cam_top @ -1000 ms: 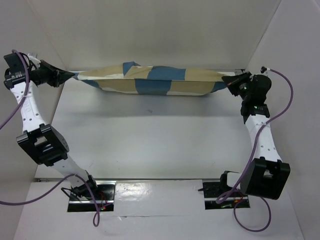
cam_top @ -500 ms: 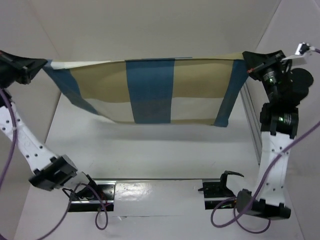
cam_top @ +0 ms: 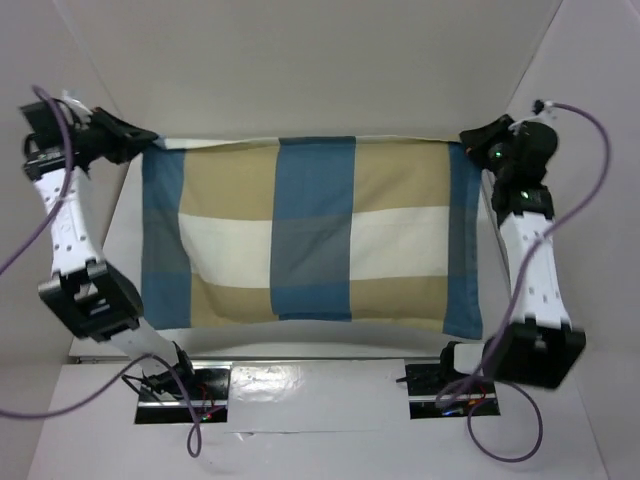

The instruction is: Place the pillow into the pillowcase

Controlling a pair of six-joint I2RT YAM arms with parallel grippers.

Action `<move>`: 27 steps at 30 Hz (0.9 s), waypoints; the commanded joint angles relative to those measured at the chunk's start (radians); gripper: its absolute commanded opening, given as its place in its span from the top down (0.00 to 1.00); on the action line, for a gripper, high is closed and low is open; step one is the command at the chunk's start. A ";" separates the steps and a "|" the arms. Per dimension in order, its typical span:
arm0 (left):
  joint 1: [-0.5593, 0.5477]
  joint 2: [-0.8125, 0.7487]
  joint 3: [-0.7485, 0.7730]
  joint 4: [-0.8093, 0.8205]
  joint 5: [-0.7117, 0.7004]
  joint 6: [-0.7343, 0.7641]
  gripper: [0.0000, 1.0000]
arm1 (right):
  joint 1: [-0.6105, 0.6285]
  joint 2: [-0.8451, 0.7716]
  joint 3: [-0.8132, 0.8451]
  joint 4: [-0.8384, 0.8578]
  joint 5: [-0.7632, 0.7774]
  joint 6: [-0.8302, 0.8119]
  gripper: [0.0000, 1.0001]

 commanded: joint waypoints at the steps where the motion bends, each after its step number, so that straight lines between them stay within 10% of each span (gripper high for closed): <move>1: -0.075 0.133 -0.052 0.114 -0.274 0.085 0.59 | -0.006 0.223 -0.040 0.124 0.140 -0.072 0.59; 4: -0.115 0.334 0.153 -0.088 -0.237 0.163 0.31 | 0.003 0.308 0.035 0.025 0.144 -0.072 0.27; 9: -0.184 0.246 0.119 -0.096 -0.354 0.244 0.23 | 0.037 0.262 0.008 -0.056 0.151 -0.093 0.01; 27: -0.474 -0.245 -0.313 0.037 -0.374 0.327 0.16 | 0.073 0.063 -0.052 -0.431 0.456 -0.202 0.00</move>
